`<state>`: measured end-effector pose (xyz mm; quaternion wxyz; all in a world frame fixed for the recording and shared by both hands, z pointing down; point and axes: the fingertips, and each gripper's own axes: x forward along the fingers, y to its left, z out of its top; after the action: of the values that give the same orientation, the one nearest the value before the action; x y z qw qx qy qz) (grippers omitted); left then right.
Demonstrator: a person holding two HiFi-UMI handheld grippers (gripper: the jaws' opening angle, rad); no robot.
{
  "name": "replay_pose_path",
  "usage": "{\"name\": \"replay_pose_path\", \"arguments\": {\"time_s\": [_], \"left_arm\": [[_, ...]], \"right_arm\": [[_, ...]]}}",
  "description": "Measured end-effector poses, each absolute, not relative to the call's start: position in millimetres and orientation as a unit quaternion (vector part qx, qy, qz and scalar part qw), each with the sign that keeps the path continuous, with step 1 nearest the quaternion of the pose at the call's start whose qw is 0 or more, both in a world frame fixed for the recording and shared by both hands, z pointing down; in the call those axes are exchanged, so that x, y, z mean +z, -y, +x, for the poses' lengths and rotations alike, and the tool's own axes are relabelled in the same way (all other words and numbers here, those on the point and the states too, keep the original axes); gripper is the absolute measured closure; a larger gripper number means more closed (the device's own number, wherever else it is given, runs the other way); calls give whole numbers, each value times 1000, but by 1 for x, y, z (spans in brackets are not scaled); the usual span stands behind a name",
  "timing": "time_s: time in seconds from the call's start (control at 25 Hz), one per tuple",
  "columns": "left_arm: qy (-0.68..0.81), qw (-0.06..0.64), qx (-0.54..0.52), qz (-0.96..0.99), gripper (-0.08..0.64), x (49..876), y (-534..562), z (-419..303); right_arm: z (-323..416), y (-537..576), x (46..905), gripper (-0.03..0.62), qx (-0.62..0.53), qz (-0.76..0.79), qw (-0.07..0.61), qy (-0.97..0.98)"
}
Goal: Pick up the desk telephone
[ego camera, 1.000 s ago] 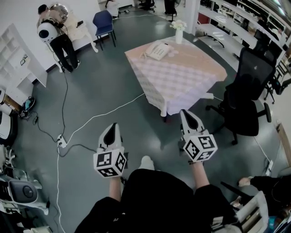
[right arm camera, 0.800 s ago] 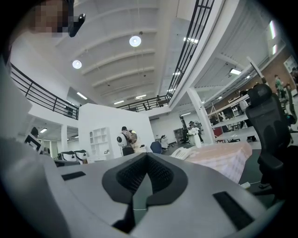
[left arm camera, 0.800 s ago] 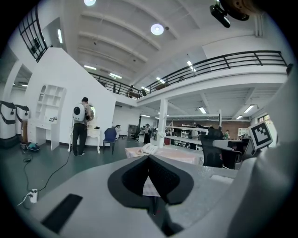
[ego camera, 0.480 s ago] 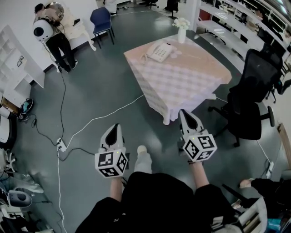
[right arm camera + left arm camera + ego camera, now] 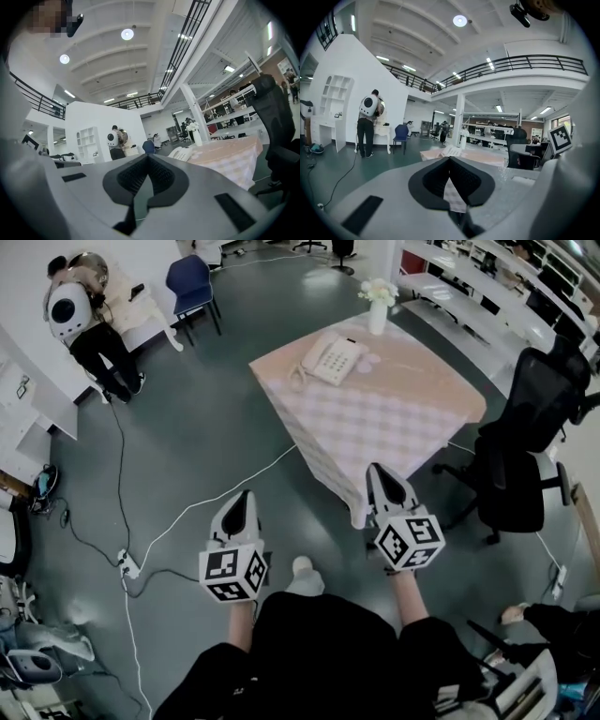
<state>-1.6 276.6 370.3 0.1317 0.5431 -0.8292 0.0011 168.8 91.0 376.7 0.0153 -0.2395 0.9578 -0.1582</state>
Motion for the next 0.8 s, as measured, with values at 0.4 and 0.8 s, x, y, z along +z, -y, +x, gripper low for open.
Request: {"name": "replay_pose_path", "arguments": {"time_s": [0.4,0.8], "left_arm": [[805,142,1,576,560,380,-226,-83],[781,139,1,609,560,381,-188,-113]], "right_arm": [[102,-51,386,600,-170,-284,17,-943],[68,-36,393,600,-181,-308,16,-934]]}}
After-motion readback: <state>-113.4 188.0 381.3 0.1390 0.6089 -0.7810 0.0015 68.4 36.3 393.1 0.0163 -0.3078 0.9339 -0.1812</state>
